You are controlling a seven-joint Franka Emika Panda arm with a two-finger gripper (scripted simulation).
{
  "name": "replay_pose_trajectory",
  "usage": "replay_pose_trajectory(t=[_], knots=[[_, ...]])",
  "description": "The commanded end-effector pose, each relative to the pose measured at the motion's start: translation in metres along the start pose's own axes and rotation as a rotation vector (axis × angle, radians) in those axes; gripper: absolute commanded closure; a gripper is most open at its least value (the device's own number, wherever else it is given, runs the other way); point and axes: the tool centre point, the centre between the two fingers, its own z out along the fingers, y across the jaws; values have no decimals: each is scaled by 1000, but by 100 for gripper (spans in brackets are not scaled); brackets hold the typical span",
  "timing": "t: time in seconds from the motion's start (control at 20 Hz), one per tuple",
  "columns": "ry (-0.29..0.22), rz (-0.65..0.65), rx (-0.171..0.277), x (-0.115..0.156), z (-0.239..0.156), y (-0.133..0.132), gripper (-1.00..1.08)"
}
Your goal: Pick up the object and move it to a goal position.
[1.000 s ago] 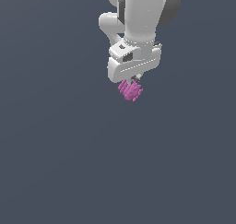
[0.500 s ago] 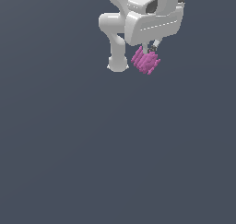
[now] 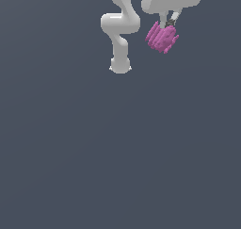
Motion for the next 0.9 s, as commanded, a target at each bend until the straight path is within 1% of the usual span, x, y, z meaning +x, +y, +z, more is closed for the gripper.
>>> replay_pose_trajectory(t=[0.0,0.2,0.6,0.85], knots=[[-1,1,1,-1,-11,-7,108],[-1,1,2,-1,-20,-13,108],[-1,1,2,0,-23,-14,108],[-1,1,2,1,-36,-21,108]])
